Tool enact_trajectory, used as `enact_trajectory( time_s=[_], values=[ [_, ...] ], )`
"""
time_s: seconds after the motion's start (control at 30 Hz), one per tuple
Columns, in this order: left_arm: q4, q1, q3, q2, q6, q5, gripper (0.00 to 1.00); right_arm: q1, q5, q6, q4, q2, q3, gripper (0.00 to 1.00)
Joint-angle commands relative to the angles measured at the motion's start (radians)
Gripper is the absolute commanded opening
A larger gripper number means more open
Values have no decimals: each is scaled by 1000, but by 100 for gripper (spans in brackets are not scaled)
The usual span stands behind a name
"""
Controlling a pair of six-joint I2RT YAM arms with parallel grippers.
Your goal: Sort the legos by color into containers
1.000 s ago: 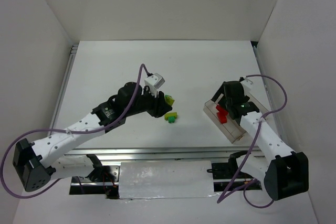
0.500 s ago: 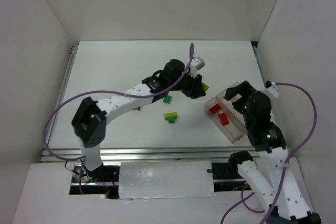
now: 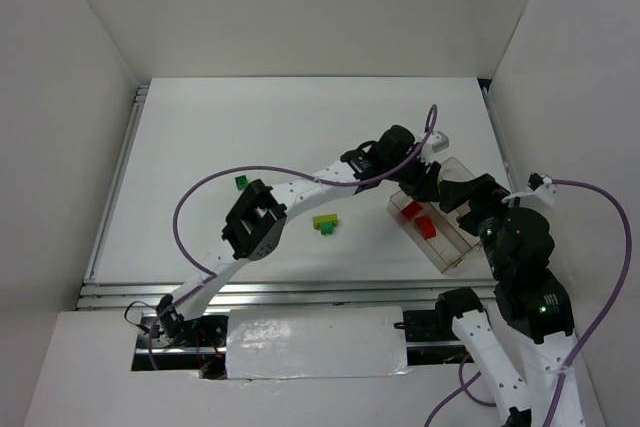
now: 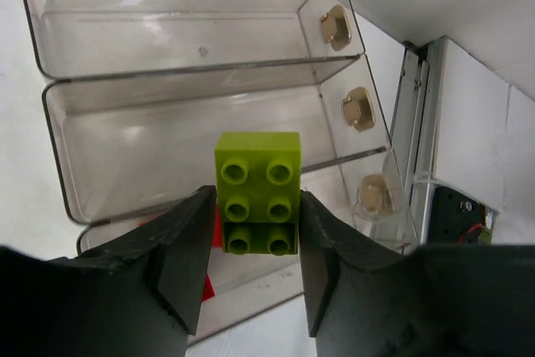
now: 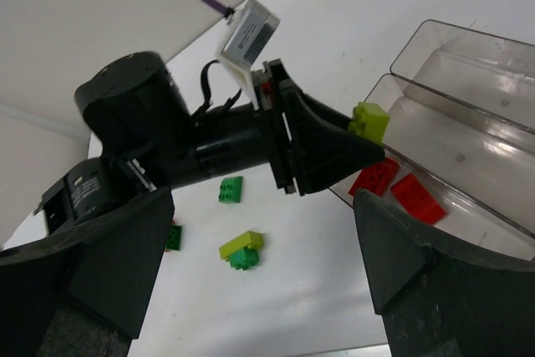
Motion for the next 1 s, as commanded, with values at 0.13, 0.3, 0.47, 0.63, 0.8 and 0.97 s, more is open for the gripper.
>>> enact_trajectory(
  time_s=[0.13,0.3,0.47,0.63,0.8,0.97],
  values=[
    [122,7,141,101,-66,32,72,-6,-82,-41,-18,-76,-31,95],
    [141,16,144,110,-89,9,86,-5,-110,-61,-18,-77,-44,95],
    [230,66,-85,-61,-113,-29,90,-6,-138,-60,3,-88,-61,95],
    [194,159,-507,-480,-167,-360,100,-6,-318,-87,89,-23,-113,96],
    [-79,260,-752,-871,-261,-745,100,66,-402,-67,239,160,-185,100],
    [-326,307,-962,-1184,-319,-904,99,377,-63,-47,318,479,-103,99]
  ],
)
